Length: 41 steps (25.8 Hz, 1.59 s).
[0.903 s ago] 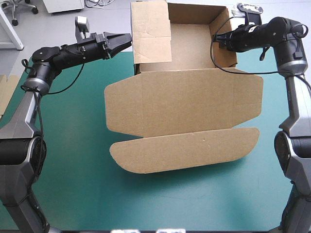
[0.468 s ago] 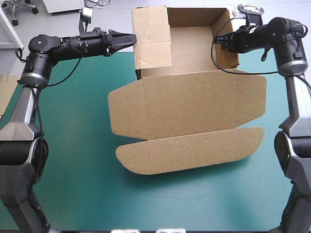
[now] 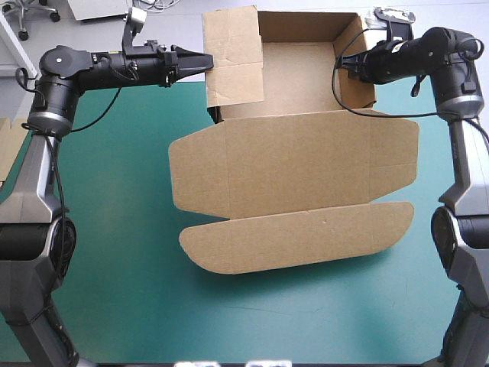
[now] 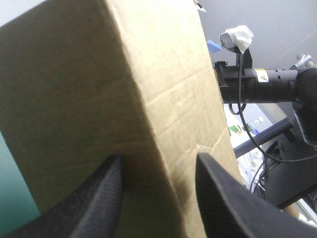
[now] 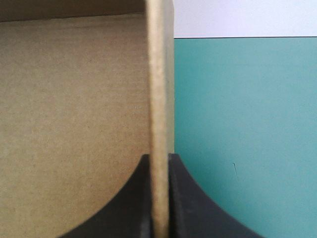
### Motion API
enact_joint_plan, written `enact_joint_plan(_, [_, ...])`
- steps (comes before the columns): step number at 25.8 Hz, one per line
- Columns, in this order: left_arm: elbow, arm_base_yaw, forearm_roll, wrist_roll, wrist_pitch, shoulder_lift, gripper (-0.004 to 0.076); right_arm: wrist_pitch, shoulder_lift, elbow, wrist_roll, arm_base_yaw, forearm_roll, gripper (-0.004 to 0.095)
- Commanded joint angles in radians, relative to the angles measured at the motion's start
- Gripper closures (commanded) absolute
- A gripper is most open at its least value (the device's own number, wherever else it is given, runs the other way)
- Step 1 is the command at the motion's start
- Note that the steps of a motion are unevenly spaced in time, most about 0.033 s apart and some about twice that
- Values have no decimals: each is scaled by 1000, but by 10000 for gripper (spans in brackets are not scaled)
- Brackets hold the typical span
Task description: Fold the box
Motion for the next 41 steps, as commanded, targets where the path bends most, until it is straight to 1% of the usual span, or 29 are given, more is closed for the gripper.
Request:
enact_joint_plan(1, [-47,-18,-36,-25,-26,-63,384,-55,-61,-31,16,-5,48,925])
enact_joint_plan(6, [-94,-64,137,-76,-50,-63,384,-49,-61,-31,16,-5,48,925])
enact_joint_plan(12, [-136,-101,245,-130,-93,-63,384,-26,-61,-31,24,-5,50,924])
enact_joint_plan(17, [-176,-127,390,-203,-94,-63,384,-17,-61,-31,32,8,46,919])
enact_joint_plan(22, [-197,-137,498,-265,-90,-63,384,-10,-61,-31,58,59,-54,919])
enact_joint_plan(25, [-205,-143,569,-307,-89,-63,384,-20,-61,-31,73,82,-74,919])
enact_joint_plan(31, [-205,-175,668,-370,-76,-63,384,-24,-61,-31,94,85,-23,919])
enact_joint_plan(32, [-205,-190,720,-386,-76,-63,384,-26,-61,-31,100,89,-12,919])
enact_joint_plan(37, [-205,-233,861,-448,-83,-63,384,-23,-61,-31,114,104,-14,919])
enact_joint_plan(41, [-205,-235,941,-469,-39,-56,384,-18,-61,-31,126,117,-4,919])
